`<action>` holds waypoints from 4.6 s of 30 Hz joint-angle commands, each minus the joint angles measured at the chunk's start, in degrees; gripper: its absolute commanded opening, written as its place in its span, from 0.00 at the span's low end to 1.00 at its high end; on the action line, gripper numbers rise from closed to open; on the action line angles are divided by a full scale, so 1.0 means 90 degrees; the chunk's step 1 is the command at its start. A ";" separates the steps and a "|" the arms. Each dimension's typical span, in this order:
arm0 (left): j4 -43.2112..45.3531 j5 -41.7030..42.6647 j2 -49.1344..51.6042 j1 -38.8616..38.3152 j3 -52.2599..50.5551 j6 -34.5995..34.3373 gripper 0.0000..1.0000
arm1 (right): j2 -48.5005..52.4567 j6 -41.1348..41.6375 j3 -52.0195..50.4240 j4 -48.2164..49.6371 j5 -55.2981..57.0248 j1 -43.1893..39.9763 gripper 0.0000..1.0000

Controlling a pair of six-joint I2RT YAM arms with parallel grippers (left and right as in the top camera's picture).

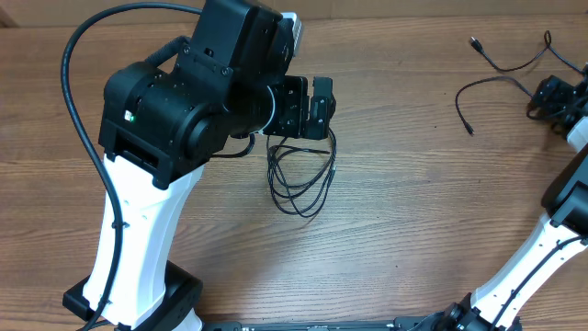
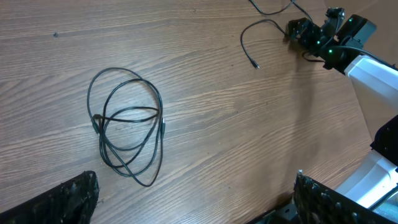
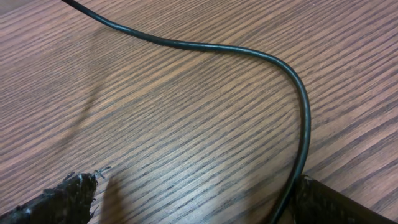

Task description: Untangle cables

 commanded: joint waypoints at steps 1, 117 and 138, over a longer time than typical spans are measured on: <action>-0.0010 -0.0061 0.0044 -0.0041 -0.0017 0.0102 1.00 | 0.0464 0.0437 -0.0447 -0.0544 -0.0903 -0.0036 1.00; -0.0010 -0.0061 0.0044 -0.0041 -0.0017 0.0102 1.00 | -0.8595 0.0279 -0.0882 -0.3186 -0.1236 0.5027 0.04; -0.0010 -0.0058 0.0044 -0.0041 -0.0017 0.0102 1.00 | -0.8944 0.0610 -0.0884 -0.0891 -0.1239 0.5027 0.04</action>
